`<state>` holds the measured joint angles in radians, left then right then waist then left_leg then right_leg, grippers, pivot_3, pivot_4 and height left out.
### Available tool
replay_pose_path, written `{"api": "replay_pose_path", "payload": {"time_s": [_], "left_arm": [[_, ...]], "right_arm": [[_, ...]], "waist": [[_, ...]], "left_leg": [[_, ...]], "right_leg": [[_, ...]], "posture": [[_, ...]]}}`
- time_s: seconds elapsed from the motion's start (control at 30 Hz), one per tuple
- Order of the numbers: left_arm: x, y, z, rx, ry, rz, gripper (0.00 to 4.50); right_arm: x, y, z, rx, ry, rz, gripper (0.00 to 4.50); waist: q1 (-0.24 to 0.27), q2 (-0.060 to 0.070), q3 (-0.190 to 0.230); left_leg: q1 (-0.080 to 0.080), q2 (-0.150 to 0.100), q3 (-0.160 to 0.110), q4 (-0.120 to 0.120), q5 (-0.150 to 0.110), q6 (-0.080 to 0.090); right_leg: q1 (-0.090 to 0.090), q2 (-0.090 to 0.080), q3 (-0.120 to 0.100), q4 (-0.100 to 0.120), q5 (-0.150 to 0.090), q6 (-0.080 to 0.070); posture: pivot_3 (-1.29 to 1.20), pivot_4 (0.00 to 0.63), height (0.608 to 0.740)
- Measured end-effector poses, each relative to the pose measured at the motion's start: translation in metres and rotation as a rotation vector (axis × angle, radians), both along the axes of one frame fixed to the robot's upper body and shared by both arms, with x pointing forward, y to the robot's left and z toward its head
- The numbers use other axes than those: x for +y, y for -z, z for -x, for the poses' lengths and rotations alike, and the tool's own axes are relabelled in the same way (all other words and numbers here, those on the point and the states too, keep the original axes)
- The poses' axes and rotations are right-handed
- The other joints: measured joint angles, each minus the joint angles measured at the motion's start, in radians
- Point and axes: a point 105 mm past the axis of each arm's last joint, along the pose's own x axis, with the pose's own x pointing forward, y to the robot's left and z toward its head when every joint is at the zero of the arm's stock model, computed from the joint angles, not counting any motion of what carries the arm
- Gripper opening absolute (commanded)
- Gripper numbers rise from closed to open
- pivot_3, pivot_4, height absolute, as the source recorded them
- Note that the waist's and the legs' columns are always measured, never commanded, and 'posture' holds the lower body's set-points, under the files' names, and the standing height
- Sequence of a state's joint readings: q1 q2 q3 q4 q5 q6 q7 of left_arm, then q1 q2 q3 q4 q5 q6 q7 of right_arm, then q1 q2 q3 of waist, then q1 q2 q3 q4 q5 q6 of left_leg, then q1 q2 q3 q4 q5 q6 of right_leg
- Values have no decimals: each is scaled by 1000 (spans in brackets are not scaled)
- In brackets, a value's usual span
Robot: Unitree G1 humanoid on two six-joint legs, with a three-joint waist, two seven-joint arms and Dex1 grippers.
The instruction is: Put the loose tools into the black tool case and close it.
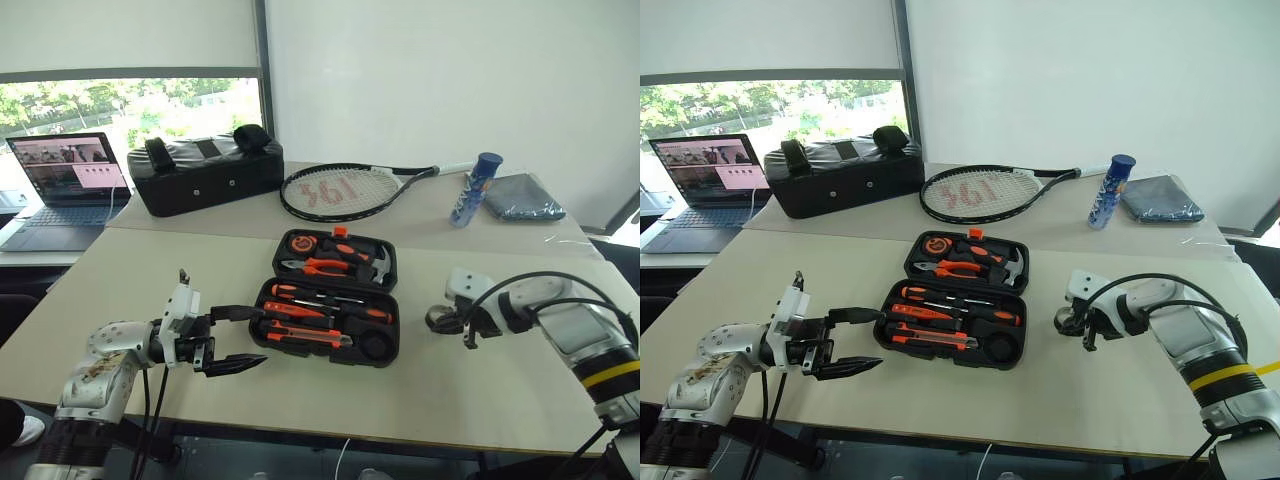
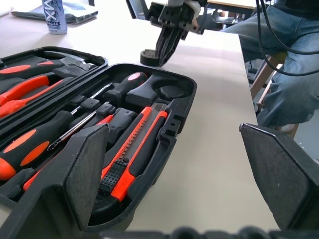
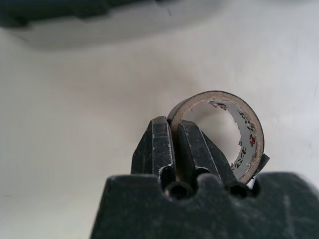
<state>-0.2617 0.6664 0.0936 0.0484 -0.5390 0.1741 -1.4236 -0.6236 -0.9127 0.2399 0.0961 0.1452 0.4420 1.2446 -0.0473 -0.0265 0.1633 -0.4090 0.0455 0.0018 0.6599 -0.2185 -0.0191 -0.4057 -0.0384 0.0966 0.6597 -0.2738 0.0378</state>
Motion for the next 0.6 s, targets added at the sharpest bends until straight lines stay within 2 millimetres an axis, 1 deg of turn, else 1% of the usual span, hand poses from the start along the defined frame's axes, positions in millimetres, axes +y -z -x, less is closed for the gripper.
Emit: {"api": "replay_pose_path", "payload": {"time_s": [0.07,0.1,0.13,0.17,0.23,0.33,0.37,0.43,0.6], "left_arm": [[-1,0,0,1,6,0,4500],[-2,0,0,2,7,0,4500],[-3,1,0,5,10,1,4500],[-3,2,0,8,11,2,4500],[-4,3,0,13,12,1,4500],[-6,5,0,20,19,-1,4500],[-7,6,0,22,22,-2,4500],[-7,6,0,22,22,-2,4500],[-7,6,0,22,22,-3,4500]], "right_arm": [[27,-20,14,-1,-98,-53,85],[35,-25,19,2,-130,-62,85],[46,-30,29,16,-168,-74,85],[52,-31,35,29,-189,-79,85],[65,-26,45,74,-219,-71,85],[84,-9,50,127,-220,-64,85],[87,-3,50,144,-211,-54,85],[88,6,49,150,-188,-22,85],[85,15,45,157,-160,12,85]], "waist": [[-1,1,1],[0,1,1],[2,1,1],[4,1,1],[6,1,1],[6,1,1],[6,0,1],[6,0,1],[5,0,1]], "left_leg": [[0,0,-1,0,0,0],[0,0,-1,0,0,0],[1,0,-2,0,0,0],[0,0,-2,0,0,0],[0,0,-1,1,0,0],[0,0,-1,1,0,0],[0,0,-1,1,0,0],[-1,0,-1,1,0,0],[-1,0,-1,1,0,0]], "right_leg": [[0,1,0,2,0,0],[0,1,-1,2,0,0],[0,1,-1,2,0,0],[0,1,-1,2,0,0],[0,0,-1,1,0,0],[0,0,-1,2,0,0],[0,0,-1,2,0,0],[-1,0,-1,1,0,0],[-1,0,-1,1,0,0]], "posture": [[0,150,740],[0,150,740],[0,150,740],[0,150,740],[0,150,740],[0,150,740],[0,150,740],[0,150,740],[0,150,740]]}}
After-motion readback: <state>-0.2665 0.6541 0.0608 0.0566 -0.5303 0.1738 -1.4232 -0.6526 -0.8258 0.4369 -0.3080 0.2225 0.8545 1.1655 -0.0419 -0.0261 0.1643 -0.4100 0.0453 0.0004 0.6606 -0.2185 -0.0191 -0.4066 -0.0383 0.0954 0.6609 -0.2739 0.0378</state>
